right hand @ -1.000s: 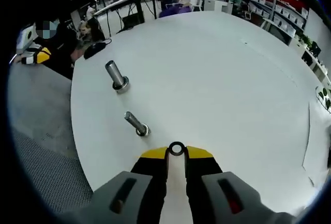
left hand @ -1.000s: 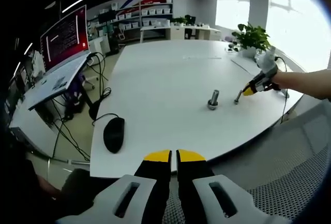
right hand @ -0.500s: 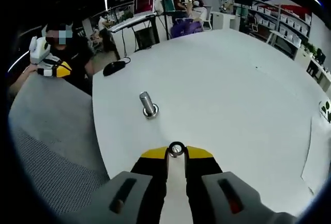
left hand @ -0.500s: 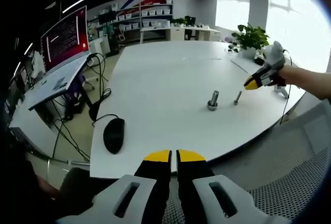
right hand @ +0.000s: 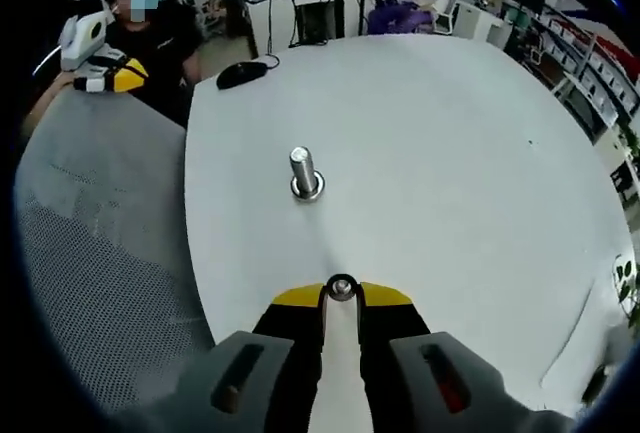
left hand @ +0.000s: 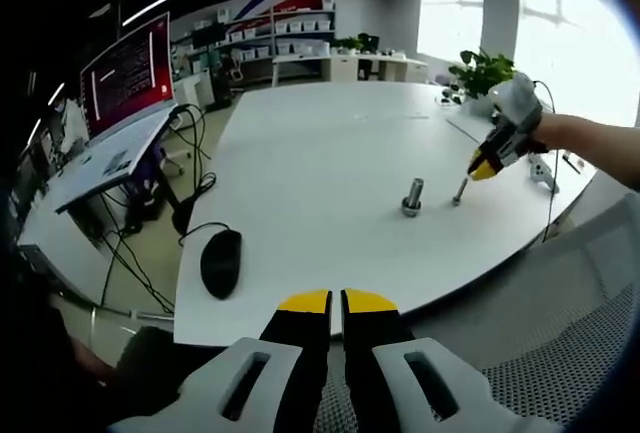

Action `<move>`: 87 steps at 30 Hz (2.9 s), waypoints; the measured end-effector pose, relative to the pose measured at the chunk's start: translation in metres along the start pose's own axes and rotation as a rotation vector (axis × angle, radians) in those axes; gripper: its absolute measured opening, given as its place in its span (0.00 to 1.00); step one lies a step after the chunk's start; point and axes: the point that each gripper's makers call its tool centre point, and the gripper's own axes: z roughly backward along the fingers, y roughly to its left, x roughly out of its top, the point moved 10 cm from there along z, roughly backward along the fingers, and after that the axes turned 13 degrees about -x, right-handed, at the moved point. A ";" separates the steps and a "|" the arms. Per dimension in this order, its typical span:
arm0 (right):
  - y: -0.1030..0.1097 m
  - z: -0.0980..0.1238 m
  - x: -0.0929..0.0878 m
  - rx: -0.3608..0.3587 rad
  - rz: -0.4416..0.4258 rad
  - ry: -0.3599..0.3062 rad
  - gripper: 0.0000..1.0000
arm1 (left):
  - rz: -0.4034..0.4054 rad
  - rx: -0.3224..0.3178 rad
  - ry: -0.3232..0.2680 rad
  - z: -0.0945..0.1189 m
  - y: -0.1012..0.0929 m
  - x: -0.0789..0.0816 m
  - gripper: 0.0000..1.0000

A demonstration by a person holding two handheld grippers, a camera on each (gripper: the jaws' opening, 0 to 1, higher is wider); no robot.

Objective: Place the washer onto the threaded stud by aligning its center hole with the stud, sliding it down to the base, and recovering from edge contact or off-axis alignment until the washer reaches the visible bottom stop.

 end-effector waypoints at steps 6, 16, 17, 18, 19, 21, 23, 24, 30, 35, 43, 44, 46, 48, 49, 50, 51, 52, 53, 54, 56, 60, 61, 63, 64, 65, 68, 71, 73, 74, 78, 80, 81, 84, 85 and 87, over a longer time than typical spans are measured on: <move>0.001 -0.006 0.002 0.011 0.045 0.046 0.14 | 0.001 0.001 -0.007 0.000 0.000 0.000 0.01; -0.002 -0.010 0.001 0.009 0.037 0.062 0.14 | 0.002 0.002 -0.009 0.000 0.000 0.000 0.01; -0.001 -0.010 0.001 0.011 0.035 0.060 0.14 | 0.002 0.001 -0.010 0.001 0.000 0.000 0.01; -0.001 -0.009 0.001 0.014 0.032 0.061 0.13 | 0.002 0.001 -0.011 0.001 0.000 0.000 0.01; 0.000 -0.010 0.001 0.015 0.034 0.065 0.13 | 0.002 0.001 -0.012 0.000 0.000 0.000 0.01; 0.000 -0.010 0.002 0.015 0.047 0.073 0.13 | 0.002 0.001 -0.013 0.000 0.000 0.000 0.01; 0.000 -0.011 0.003 0.015 0.054 0.080 0.13 | 0.002 0.001 -0.012 0.000 0.000 0.000 0.01; 0.000 -0.011 0.003 0.014 0.057 0.085 0.13 | 0.002 0.000 -0.012 0.000 0.000 0.000 0.01; 0.001 -0.020 0.005 0.018 0.102 0.131 0.13 | 0.004 0.002 -0.012 0.001 0.000 0.000 0.01; 0.006 -0.036 -0.002 0.026 0.124 0.181 0.13 | 0.006 0.003 -0.018 0.001 0.000 0.000 0.01; 0.014 -0.052 -0.007 0.035 0.135 0.204 0.13 | 0.004 -0.001 -0.010 0.000 0.000 0.000 0.01; 0.014 -0.052 -0.006 0.041 0.133 0.213 0.13 | 0.004 -0.001 -0.010 0.000 0.000 0.000 0.01; 0.014 -0.052 -0.005 0.042 0.138 0.219 0.13 | 0.003 -0.001 -0.008 0.000 0.000 0.000 0.01; 0.015 -0.052 -0.004 0.043 0.141 0.226 0.14 | 0.001 -0.003 -0.006 0.000 0.000 0.000 0.01; 0.015 -0.052 -0.004 0.049 0.155 0.225 0.14 | 0.000 -0.004 -0.005 0.000 0.000 0.000 0.01; 0.016 -0.050 -0.004 0.057 0.163 0.230 0.16 | 0.000 -0.005 -0.001 -0.001 0.000 0.000 0.01; 0.017 -0.049 -0.005 0.054 0.139 0.232 0.19 | -0.001 -0.006 0.001 -0.001 -0.001 0.000 0.01; 0.017 -0.046 -0.004 0.036 0.113 0.219 0.23 | -0.002 -0.006 0.001 -0.001 -0.001 0.000 0.01; 0.016 -0.041 -0.003 0.020 0.103 0.202 0.24 | -0.004 -0.008 0.001 -0.001 -0.001 0.000 0.01; 0.015 -0.038 -0.003 0.018 0.100 0.200 0.24 | -0.006 -0.009 0.001 -0.001 -0.001 0.000 0.01; 0.013 -0.027 -0.001 0.008 0.086 0.181 0.25 | -0.007 -0.012 -0.004 -0.001 -0.001 0.000 0.01; 0.007 0.008 0.005 -0.050 0.067 0.109 0.26 | -0.010 -0.016 -0.005 -0.001 -0.002 0.001 0.01; 0.006 0.016 0.007 -0.066 0.053 0.086 0.27 | -0.010 -0.016 -0.006 -0.001 -0.002 0.001 0.01; 0.005 0.039 0.008 -0.084 0.012 0.043 0.27 | -0.008 -0.015 -0.003 -0.001 -0.001 0.000 0.01; 0.003 0.048 0.008 -0.105 0.002 0.017 0.27 | -0.009 -0.016 -0.002 -0.001 -0.001 0.000 0.01; 0.003 0.063 0.009 -0.145 -0.013 -0.037 0.27 | -0.011 -0.019 -0.003 -0.001 -0.001 0.001 0.01; 0.005 0.103 0.005 -0.207 -0.113 -0.142 0.26 | -0.015 -0.031 -0.007 0.000 -0.003 0.000 0.01; 0.012 0.137 -0.002 -0.255 -0.256 -0.263 0.26 | -0.024 -0.048 -0.002 0.000 -0.004 0.000 0.01; 0.019 0.155 -0.010 -0.290 -0.370 -0.330 0.26 | -0.029 -0.054 0.006 -0.001 -0.005 0.000 0.01; 0.024 0.162 -0.014 -0.298 -0.427 -0.355 0.26 | -0.038 -0.055 0.015 -0.001 -0.005 0.000 0.01; 0.043 0.177 -0.040 -0.296 -0.636 -0.441 0.26 | -0.047 -0.070 0.026 -0.001 -0.006 -0.001 0.02; 0.057 0.182 -0.046 -0.301 -0.672 -0.451 0.26 | -0.055 -0.086 0.027 -0.001 -0.007 -0.001 0.02; 0.062 0.184 -0.050 -0.306 -0.666 -0.449 0.26 | -0.059 -0.095 0.026 -0.001 -0.008 -0.001 0.02; 0.076 0.188 -0.063 -0.323 -0.667 -0.438 0.25 | -0.077 -0.116 0.013 -0.001 -0.009 0.001 0.02; 0.080 0.189 -0.067 -0.330 -0.666 -0.436 0.25 | -0.082 -0.120 0.006 -0.001 -0.010 0.001 0.02; 0.091 0.190 -0.075 -0.340 -0.679 -0.432 0.25 | -0.090 -0.128 -0.009 -0.001 -0.010 0.002 0.02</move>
